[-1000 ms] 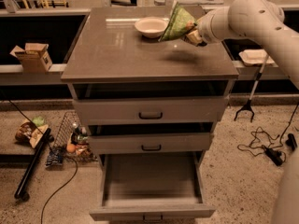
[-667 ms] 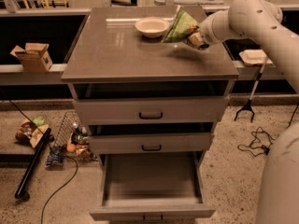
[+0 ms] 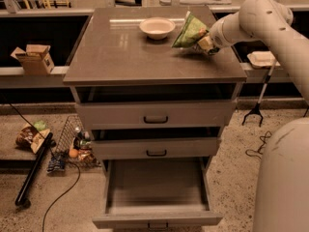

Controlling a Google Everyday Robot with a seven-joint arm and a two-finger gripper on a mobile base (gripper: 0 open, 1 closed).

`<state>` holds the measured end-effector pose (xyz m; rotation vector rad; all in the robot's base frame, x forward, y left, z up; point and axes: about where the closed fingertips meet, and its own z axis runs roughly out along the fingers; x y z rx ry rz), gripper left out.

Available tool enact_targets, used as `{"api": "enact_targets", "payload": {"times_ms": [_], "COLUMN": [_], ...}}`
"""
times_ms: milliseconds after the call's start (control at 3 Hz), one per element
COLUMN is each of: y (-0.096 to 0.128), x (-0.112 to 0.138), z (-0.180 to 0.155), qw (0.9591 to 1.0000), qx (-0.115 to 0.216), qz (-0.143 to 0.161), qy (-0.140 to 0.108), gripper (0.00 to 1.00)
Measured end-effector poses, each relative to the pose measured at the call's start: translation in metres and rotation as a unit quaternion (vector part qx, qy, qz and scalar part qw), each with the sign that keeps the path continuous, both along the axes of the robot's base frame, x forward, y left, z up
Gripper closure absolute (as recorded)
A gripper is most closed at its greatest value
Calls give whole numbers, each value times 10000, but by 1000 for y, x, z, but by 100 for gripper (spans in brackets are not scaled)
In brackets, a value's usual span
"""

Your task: Pick green jalapeno chip bag from bottom drawer and place on counter

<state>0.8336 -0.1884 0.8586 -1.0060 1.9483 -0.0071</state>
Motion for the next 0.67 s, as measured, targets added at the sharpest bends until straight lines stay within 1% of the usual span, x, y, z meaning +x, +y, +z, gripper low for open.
{"api": "enact_targets", "payload": {"times_ms": [333,667], "y": [-3,-3], "x": [1,0], "z": [-1,6], "qw": [10000,10000], "qx": [35,14], "qz": [10,65], "qy": [37,-26], "gripper": [15,0]}}
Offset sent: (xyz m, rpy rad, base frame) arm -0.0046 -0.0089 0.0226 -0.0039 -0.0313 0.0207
